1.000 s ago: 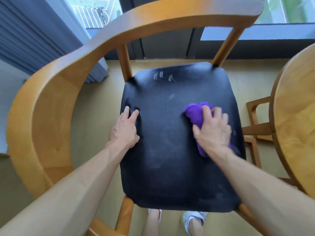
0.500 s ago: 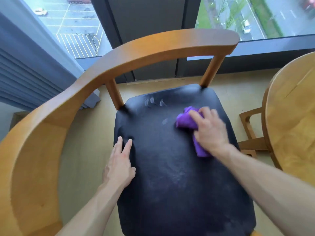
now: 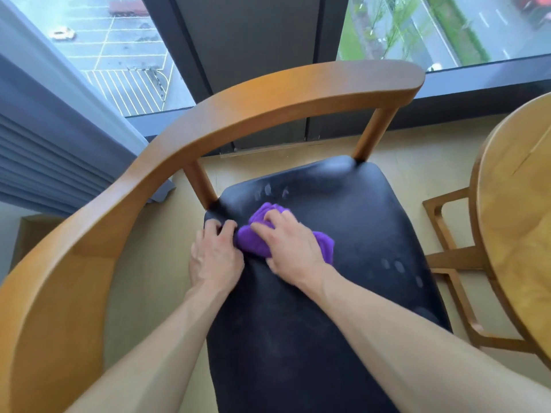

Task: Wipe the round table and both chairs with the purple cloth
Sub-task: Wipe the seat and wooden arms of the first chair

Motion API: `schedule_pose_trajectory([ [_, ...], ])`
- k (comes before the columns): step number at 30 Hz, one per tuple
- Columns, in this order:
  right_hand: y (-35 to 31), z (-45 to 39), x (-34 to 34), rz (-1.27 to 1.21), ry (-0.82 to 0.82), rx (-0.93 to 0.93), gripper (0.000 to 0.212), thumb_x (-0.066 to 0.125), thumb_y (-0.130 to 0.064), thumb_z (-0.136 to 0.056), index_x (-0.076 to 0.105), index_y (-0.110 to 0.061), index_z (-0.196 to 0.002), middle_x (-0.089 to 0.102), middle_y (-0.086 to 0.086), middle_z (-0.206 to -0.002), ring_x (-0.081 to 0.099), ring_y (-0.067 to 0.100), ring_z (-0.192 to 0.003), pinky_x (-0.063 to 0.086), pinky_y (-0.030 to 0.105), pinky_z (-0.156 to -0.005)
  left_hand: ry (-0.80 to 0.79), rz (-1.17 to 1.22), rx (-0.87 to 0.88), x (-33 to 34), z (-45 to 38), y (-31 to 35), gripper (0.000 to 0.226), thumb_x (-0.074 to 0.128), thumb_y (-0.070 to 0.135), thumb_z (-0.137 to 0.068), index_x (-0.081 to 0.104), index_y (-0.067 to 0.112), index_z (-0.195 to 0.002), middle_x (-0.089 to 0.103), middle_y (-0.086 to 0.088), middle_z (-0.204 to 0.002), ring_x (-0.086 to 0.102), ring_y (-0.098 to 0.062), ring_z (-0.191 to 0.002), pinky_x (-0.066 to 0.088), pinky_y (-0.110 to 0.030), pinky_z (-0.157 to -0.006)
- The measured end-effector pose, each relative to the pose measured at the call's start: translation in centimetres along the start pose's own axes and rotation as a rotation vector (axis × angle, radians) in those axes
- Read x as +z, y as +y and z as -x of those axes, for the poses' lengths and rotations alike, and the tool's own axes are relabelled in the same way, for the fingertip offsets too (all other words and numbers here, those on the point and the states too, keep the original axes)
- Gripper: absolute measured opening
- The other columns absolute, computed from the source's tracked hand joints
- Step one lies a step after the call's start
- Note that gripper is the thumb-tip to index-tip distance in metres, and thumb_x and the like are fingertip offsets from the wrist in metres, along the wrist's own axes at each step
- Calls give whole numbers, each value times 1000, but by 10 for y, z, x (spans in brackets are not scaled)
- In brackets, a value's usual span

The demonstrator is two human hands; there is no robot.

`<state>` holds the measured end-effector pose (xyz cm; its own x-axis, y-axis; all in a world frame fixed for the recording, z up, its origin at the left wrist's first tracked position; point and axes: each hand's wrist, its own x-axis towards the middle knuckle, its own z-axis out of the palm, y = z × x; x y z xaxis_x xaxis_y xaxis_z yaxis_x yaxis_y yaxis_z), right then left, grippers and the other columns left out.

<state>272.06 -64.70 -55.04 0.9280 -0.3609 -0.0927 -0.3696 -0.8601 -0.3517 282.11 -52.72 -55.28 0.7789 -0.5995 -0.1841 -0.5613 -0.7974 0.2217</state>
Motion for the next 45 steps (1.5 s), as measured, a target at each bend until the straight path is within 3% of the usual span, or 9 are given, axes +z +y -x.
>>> schedule_pose_trajectory([
  [3,33,-2,-7,96,-11,-187,41,70,-14,-67,66,-23,-107,57,5,-109,51,31,-96,52,40,-63,63,40,84,6,-15,0,42,59,3,-80,65,17,-118,57,-8,-122,51,-34,-99,46,-44,-84],
  [10,75,-67,-33,127,227,451,29,58,-11,-85,57,-15,-114,57,9,-117,46,32,-113,48,40,-80,8,170,-30,-2,-26,-4,53,44,-4,-84,69,28,-118,60,9,-122,50,-20,-115,45,-33,-85],
  [15,-7,-79,-2,100,105,213,31,55,-12,-87,58,-15,-118,60,9,-120,46,31,-116,46,38,-87,-51,402,-184,-15,-35,-15,52,43,-4,-86,72,26,-118,69,-1,-121,60,-25,-116,46,-34,-101],
  [19,-14,-62,1,108,63,44,35,61,-16,-86,59,-21,-120,60,1,-120,47,27,-111,42,36,-78,-71,620,-279,-22,-44,-23,42,45,-5,-86,75,23,-92,74,0,-100,67,-22,-103,51,-36,-99],
  [23,22,-17,-9,201,-28,-110,32,55,-18,-89,59,-25,-120,55,3,-120,47,31,-112,48,53,-79,-65,443,-184,-20,-37,-13,40,43,2,-91,76,19,-102,70,-7,-119,60,-29,-116,45,-36,-104],
  [27,97,48,-29,250,81,-16,29,53,-18,-78,64,-26,-103,60,2,-109,50,30,-96,47,36,-63,-103,169,-127,-9,-30,-1,35,47,18,-91,65,24,-120,62,-10,-129,55,-38,-118,45,-45,-99],
  [33,150,145,-50,290,8,286,52,73,-14,-68,58,-30,-115,53,-2,-115,49,26,-98,48,33,-49,-206,18,-81,-6,-10,11,42,50,12,-85,53,14,-126,50,-7,-138,43,-32,-125,45,-49,-96],
  [41,81,153,-26,-107,-21,531,38,64,-21,-72,49,-27,-107,45,-2,-110,49,27,-99,52,42,-75,-268,-72,-69,2,-5,21,39,48,8,-85,47,8,-123,37,-6,-148,36,-32,-133,43,-46,-101],
  [45,45,129,-20,-626,121,652,21,62,-19,-81,57,-28,-100,52,-6,-105,55,13,-91,43,23,-75,-261,40,-34,-3,1,22,33,50,17,-89,55,8,-120,47,-8,-133,43,-35,-131,43,-46,-102],
])
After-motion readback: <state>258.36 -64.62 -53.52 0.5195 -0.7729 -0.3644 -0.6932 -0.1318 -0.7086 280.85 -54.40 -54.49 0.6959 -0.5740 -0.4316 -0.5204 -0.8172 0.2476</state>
